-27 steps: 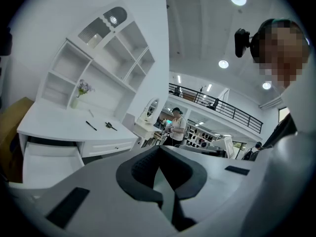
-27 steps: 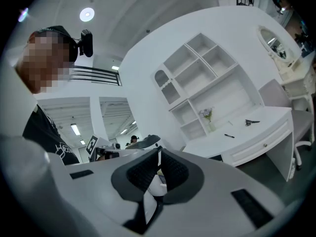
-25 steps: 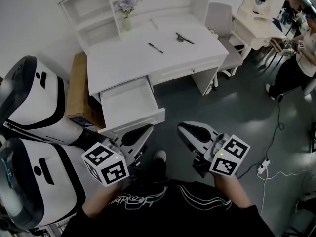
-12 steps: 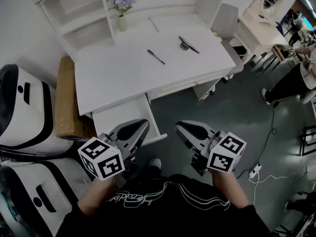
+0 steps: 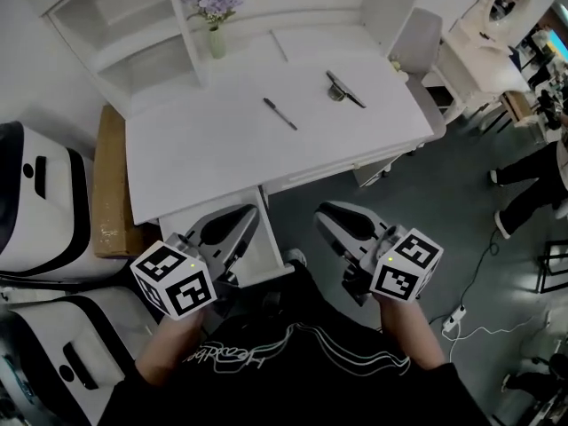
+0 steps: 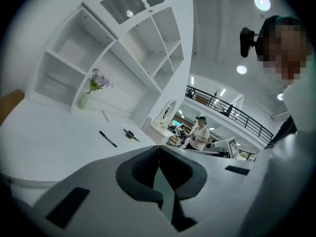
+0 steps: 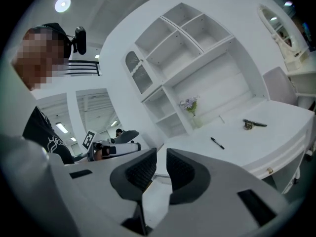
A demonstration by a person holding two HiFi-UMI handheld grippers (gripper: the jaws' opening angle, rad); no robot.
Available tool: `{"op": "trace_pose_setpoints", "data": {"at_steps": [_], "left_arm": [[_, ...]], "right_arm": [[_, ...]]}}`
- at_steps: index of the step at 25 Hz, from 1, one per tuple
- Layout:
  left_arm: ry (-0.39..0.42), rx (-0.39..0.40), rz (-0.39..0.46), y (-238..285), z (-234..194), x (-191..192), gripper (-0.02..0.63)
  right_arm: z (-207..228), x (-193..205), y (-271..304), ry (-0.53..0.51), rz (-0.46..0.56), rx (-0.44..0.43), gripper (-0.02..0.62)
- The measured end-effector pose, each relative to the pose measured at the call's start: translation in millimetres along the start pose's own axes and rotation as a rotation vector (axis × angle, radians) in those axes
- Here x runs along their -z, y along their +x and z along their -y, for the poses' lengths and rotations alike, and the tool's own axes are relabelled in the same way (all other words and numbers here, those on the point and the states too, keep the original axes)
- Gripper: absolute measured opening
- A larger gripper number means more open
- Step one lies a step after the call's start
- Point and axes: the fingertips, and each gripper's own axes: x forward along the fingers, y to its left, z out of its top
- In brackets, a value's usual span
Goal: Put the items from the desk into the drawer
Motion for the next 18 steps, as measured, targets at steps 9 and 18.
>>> {"op": "trace_pose_setpoints", "data": {"at_steps": [9, 18], "left_arm": [[-0.051, -0.095, 0.015, 52, -57, -35, 0.021], [-0.11, -0.187, 0.022, 81, -106, -42, 0.021]], "right_arm": [[93, -49, 60, -0.054, -0.062, 0.01, 0.092], [178, -49, 131, -0.108, -0.196, 0.009, 0.148]]}}
